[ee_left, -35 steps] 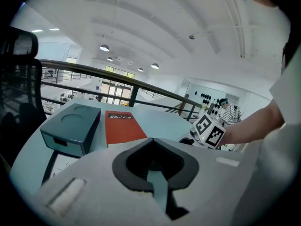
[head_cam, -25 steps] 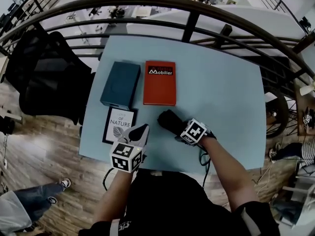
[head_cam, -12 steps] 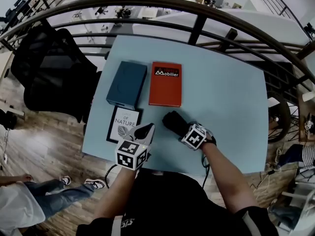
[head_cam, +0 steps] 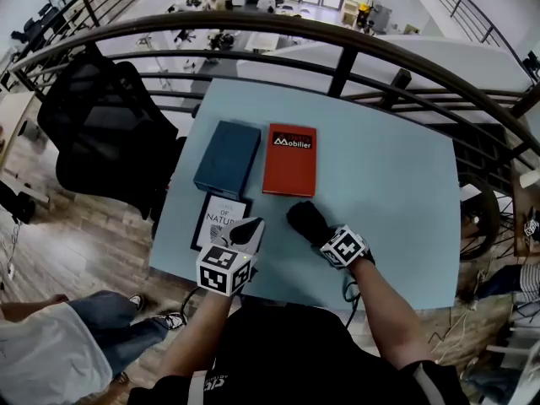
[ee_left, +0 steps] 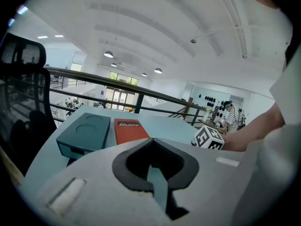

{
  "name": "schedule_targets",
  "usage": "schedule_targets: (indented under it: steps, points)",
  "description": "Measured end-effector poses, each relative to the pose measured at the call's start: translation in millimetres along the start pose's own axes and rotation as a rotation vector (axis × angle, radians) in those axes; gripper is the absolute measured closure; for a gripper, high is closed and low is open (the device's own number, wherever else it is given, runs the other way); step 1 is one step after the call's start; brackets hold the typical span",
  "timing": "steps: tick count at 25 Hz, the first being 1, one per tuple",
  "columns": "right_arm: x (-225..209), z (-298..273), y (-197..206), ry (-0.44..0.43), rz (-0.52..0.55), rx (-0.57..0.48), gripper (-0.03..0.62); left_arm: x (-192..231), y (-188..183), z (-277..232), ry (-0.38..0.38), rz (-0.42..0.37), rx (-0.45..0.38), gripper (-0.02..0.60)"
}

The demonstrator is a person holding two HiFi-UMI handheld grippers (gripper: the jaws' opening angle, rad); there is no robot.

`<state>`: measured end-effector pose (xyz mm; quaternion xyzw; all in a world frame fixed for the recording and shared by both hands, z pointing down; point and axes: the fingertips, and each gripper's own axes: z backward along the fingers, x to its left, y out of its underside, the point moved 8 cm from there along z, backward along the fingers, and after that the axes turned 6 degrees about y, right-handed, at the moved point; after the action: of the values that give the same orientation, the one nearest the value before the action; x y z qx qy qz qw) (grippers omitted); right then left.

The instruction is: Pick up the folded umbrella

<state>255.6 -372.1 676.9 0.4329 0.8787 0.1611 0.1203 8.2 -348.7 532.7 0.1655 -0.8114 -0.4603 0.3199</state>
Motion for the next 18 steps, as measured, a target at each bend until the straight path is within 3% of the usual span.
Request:
schedule_targets:
  steps: [5,10,18]
  points:
    - [-2,45,-11,0.003,-0.129,-0.195,0.339,-2,-14,9,-0.007,-0.021,-0.021,0.581]
    - [-9,102,-31,0.029,-0.266,-0.477,0.339,1,-26,16,-0.011,-0.039,-0.039,0.581]
    - [-11,201,-55,0.13,-0.287,-0.854,0.339,-3,-61,32,-0.025,-0.089,-0.108,0.581]
